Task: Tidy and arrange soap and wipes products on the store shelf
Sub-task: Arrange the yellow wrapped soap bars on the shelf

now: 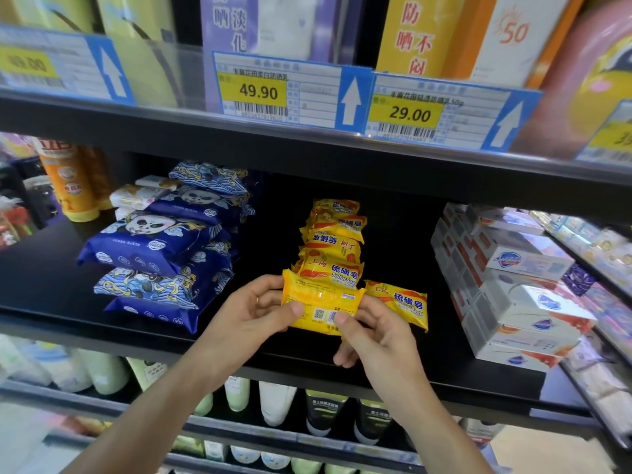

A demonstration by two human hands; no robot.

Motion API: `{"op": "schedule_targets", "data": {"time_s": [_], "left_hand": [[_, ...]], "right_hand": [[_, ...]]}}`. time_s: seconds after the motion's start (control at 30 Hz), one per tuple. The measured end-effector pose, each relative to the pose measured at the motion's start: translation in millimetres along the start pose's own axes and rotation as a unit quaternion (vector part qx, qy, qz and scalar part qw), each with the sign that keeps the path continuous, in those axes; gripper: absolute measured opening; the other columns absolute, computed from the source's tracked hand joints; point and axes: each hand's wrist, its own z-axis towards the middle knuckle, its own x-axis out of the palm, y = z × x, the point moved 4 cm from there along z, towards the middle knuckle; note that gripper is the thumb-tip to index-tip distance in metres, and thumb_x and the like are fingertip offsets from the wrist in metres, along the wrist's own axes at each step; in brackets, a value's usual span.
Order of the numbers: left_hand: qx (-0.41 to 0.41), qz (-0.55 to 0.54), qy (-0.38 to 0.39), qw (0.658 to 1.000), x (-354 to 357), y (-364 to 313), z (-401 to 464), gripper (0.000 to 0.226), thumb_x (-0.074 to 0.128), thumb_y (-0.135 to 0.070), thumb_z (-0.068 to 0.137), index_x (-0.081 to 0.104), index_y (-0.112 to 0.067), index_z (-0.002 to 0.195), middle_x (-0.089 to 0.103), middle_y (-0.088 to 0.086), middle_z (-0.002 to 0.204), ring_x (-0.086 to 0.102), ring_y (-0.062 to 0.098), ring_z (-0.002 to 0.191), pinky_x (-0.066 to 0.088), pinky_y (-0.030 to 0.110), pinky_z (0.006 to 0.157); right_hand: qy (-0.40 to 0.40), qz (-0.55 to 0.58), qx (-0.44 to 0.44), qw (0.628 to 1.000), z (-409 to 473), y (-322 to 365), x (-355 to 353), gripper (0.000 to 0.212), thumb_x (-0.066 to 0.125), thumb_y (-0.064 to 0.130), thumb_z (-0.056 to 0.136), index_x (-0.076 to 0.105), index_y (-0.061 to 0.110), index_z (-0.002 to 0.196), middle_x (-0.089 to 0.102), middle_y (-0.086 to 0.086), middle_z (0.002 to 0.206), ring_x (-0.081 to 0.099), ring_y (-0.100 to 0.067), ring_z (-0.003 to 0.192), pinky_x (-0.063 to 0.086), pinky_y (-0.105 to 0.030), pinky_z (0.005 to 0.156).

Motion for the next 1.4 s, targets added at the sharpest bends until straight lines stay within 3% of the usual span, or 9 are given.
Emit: {"op": "schedule_targets", "data": {"time_s": [0.17,0.3,0.53,0.67,0.77,0.9,1.03,1.23,1.4], "left_hand": [[-0.003,0.028,-0.051,0.998,-2,-2,-1,0.044,0.06,-0.065,0.086,0.074,-0.027,0.103,0.07,0.003,0.097,0.065,0.016,0.081,0.054,0.025,0.068],[-0.02,0.049,-0.068,0.996,-1,2,2,0.058,0.041,-0.079,0.086,0.072,-0.03,0.089,0.07,0.004,0.085,0.056,0.017,0.069,0.045,0.032,0.063],[-0.049,0.05,-0.063,0.996,1,3,5,0.08,0.032,-0.087,0.083,0.069,-0.024,0.117,0.073,0.007,0.079,0.058,0.017,0.066,0.045,0.032,0.063],[-0.056,0.03,-0.044,0.997,4,1,7,0.084,0.031,-0.089,0.081,0.071,-0.022,0.114,0.077,0.013,0.086,0.066,0.018,0.072,0.05,0.031,0.066],[-0.066,0.012,-0.03,0.997,5,-3,7,0.08,0.032,-0.088,0.079,0.072,-0.031,0.118,0.08,0.013,0.094,0.071,0.017,0.078,0.055,0.022,0.065],[-0.057,0.027,-0.029,0.998,6,-5,5,0.059,0.053,-0.069,0.086,0.07,-0.023,0.12,0.08,0.01,0.097,0.072,0.015,0.082,0.054,0.023,0.069],[-0.059,0.008,-0.05,0.997,6,-5,5,0.031,0.072,-0.04,0.095,0.07,-0.02,0.119,0.078,0.006,0.093,0.071,0.015,0.077,0.056,0.022,0.068],[-0.047,-0.028,-0.066,0.996,1,-6,3,0.043,0.071,-0.033,0.081,0.067,-0.021,0.122,0.078,0.007,0.091,0.073,0.015,0.079,0.058,0.021,0.071],[-0.029,-0.019,-0.068,0.997,-2,-4,2,0.033,0.069,-0.012,0.094,0.065,-0.024,0.125,0.08,0.008,0.097,0.074,0.014,0.088,0.059,0.022,0.075]], "right_hand": [[-0.038,0.031,-0.028,0.998,0,-1,-2,0.02,0.065,0.017,0.1,0.069,0.034,0.11,0.075,0.001,0.113,0.078,-0.025,0.085,0.063,-0.031,0.074],[-0.033,0.024,-0.044,0.998,-1,0,0,0.024,0.065,0.019,0.099,0.068,0.042,0.106,0.075,0.004,0.114,0.078,-0.023,0.09,0.062,-0.03,0.079],[-0.035,0.078,-0.047,0.995,-1,-2,-5,0.03,0.071,0.019,0.094,0.065,0.025,0.123,0.074,-0.002,0.119,0.077,-0.026,0.098,0.062,-0.03,0.084],[-0.012,0.051,-0.053,0.997,-1,-2,-7,0.036,0.072,0.002,0.093,0.069,0.031,0.114,0.076,0.001,0.111,0.075,-0.024,0.102,0.06,-0.035,0.092],[0.0,0.05,-0.066,0.997,-1,1,-6,0.038,0.072,-0.007,0.09,0.072,0.027,0.108,0.075,0.008,0.109,0.074,-0.019,0.102,0.058,-0.026,0.086],[0.014,0.088,-0.059,0.994,-1,0,-6,0.037,0.071,-0.016,0.085,0.073,0.014,0.107,0.068,0.009,0.126,0.071,-0.02,0.113,0.058,-0.024,0.084],[0.005,0.07,-0.054,0.996,-1,-2,-6,0.041,0.074,-0.014,0.083,0.072,0.018,0.109,0.063,0.008,0.133,0.071,-0.021,0.115,0.059,-0.03,0.087],[0.001,-0.041,-0.081,0.996,-3,-4,-1,0.077,0.066,-0.016,0.087,0.058,0.049,0.128,0.057,0.007,0.136,0.063,-0.014,0.124,0.057,-0.035,0.098],[-0.103,-0.228,-0.221,0.943,-19,7,3,0.07,0.051,-0.004,0.075,0.06,0.039,0.129,0.045,0.015,0.145,0.04,-0.025,0.141,0.032,-0.023,0.115]]}}
